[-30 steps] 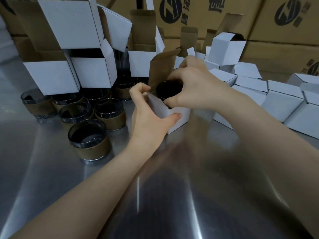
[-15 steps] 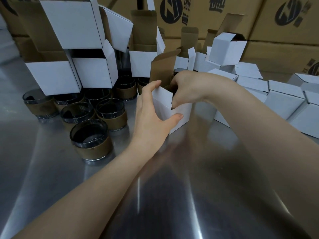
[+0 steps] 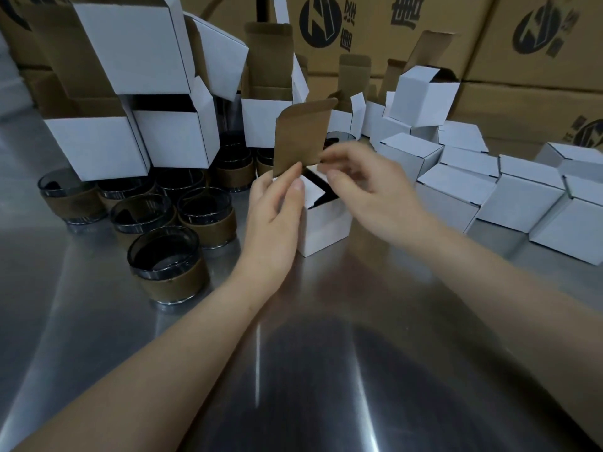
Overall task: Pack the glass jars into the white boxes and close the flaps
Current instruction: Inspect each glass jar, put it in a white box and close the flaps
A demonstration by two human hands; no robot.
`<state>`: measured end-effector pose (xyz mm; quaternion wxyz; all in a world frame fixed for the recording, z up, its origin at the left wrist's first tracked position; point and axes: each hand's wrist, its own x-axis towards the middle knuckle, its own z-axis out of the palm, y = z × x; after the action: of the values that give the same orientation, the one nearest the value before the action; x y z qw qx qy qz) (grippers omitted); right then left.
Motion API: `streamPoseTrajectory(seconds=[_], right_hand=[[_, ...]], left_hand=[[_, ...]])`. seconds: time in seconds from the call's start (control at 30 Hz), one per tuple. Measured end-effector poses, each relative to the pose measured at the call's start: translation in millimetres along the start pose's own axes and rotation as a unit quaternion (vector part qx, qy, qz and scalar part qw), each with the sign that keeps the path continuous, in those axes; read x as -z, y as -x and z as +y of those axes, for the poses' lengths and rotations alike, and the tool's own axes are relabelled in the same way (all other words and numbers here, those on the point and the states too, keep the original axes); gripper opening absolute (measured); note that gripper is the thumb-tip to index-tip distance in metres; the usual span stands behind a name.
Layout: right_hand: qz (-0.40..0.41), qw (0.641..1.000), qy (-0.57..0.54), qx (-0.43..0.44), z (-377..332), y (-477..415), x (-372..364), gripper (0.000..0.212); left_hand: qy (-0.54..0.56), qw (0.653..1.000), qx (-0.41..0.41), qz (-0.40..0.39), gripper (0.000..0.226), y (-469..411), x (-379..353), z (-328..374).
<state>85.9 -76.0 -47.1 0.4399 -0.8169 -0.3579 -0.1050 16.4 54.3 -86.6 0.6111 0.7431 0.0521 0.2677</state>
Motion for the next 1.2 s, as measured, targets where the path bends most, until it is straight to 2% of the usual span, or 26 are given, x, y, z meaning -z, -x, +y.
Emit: streamPoseTrajectory(seconds=[0.27,0.37,0.43,0.53,0.63,0.7,0.83,0.97,1.03,1.2], right_hand=[[0.048,0.993,0.050,0.092,19.6,12.0,-14.9,0.029],[0.041,0.996,0.009,0.073,19.2,14.9,-15.8,0.028],[0.034,0.997,-0.063,0.039,15.9,15.6,-14.8,0.023],[0.050,0.985,-0.162,0.006,14.7,15.1,-13.9,0.026],[0.059,0.977,-0.203,-0.024,17.0,13.2,-8.7,0.037],[0.060,0.974,-0.217,-0.026,19.1,11.5,-5.2,0.033],[0.074,0.970,-0.233,-0.014,19.9,16.3,-5.3,0.018],[0.092,0.968,-0.235,-0.007,18.4,17.4,-4.4,0.019],[0.096,0.968,-0.231,0.003,17.9,17.6,-3.8,0.019],[0.095,0.973,-0.209,0.029,19.6,19.6,-4.5,0.016]], left_hand=[[0.077,0.995,-0.044,0.052,0.038,-1.4,2.5,3.5],[0.088,0.994,-0.050,0.051,0.057,-1.0,4.8,6.3],[0.069,0.995,-0.057,0.043,0.061,-0.8,5.2,7.3],[0.036,0.996,-0.069,0.035,0.049,-1.1,6.0,7.8],[0.019,0.997,-0.062,0.031,0.032,-0.7,6.2,6.0],[0.021,0.998,-0.052,0.032,0.026,0.4,5.6,5.2],[0.038,0.999,-0.038,0.008,0.023,2.7,5.6,5.9],[0.050,0.997,-0.034,-0.053,0.050,7.1,7.7,7.1],[0.050,0.995,-0.045,-0.074,0.053,8.9,7.5,8.1],[0.025,0.997,-0.050,-0.053,0.024,9.0,6.9,9.0]])
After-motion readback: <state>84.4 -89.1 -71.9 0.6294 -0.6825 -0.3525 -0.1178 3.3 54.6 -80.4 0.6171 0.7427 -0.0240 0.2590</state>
